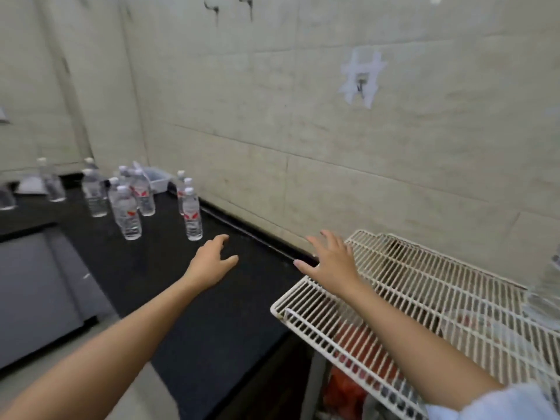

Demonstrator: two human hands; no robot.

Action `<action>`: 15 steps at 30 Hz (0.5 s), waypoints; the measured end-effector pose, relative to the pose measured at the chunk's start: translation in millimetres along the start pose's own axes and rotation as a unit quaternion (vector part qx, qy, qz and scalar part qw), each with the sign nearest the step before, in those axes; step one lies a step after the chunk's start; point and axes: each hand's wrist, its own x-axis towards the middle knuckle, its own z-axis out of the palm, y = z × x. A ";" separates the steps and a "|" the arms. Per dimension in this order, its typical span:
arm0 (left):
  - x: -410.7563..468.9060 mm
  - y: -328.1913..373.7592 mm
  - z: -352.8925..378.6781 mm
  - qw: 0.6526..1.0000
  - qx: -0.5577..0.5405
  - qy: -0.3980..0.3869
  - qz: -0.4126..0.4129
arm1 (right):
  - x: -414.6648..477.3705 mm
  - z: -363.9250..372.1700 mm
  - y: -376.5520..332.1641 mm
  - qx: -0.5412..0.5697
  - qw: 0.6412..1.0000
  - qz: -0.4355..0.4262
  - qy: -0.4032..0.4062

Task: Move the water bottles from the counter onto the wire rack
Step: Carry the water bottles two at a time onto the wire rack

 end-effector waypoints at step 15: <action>-107.3 -214.9 -196.3 0.985 -0.008 0.109 -0.133 | 8.1 80.1 -263.6 0.038 0.991 -0.115 -0.052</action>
